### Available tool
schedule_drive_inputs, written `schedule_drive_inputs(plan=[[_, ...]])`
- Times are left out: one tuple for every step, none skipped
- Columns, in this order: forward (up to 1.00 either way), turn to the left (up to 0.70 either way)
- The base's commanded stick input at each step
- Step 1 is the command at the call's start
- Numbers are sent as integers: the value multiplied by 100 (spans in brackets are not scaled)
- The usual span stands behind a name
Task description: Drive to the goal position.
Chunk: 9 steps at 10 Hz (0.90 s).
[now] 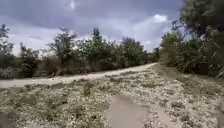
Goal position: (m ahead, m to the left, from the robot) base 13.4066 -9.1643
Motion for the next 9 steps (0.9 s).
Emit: schedule_drive_inputs(plan=[[50,0],[50,0],[50,0],[50,0],[50,0],[50,0],[50,0],[50,0],[50,0]])
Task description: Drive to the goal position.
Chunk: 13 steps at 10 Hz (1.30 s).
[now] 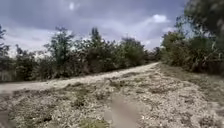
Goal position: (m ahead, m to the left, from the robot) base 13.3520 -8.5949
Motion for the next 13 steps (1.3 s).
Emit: schedule_drive_inputs(plan=[[50,0],[50,0],[50,0],[50,0],[50,0],[50,0],[50,0],[50,0],[50,0],[50,0],[50,0],[50,0],[50,0]])
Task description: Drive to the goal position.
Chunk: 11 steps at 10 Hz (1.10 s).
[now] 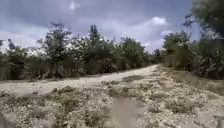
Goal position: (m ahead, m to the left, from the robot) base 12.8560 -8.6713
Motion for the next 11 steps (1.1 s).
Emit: schedule_drive_inputs(plan=[[50,0],[50,0],[50,0],[50,0],[50,0],[50,0],[50,0],[50,0],[50,0],[50,0],[50,0]])
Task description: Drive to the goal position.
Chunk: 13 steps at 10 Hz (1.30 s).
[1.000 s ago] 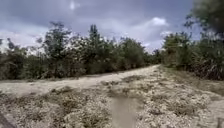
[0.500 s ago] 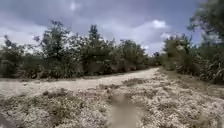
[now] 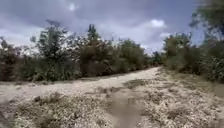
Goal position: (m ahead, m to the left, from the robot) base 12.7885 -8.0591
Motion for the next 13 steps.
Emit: schedule_drive_inputs(plan=[[50,0],[50,0],[50,0],[50,0],[50,0],[50,0],[50,0],[50,0],[50,0],[50,0],[50,0],[50,0],[50,0]])
